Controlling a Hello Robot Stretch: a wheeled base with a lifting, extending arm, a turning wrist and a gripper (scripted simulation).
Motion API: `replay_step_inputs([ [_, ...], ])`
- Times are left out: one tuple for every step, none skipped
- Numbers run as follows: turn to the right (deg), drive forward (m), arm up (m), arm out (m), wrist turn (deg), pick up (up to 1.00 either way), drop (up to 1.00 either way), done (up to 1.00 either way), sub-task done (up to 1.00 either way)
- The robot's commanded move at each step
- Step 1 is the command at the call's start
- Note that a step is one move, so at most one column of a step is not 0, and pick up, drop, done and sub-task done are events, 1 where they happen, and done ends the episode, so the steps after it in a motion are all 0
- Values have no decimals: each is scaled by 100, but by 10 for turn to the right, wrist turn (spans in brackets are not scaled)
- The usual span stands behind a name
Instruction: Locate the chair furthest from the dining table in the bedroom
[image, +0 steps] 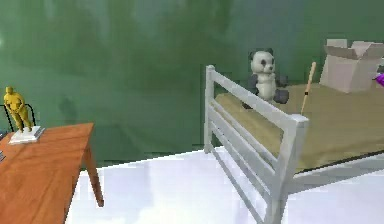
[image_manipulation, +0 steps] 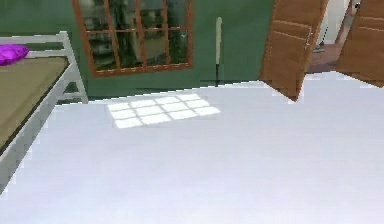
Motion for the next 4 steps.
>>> replay_step_inputs([
  [0, 45, 0, 0, 0, 0, 0, 0, 0],
  [-60, 0, 0, 0, 0, 0, 0, 0, 0],
  [0, 100, 0, 0, 0, 0, 0, 0, 0],
  [-450, 0, 0, 0, 0, 0, 0, 0, 0],
])
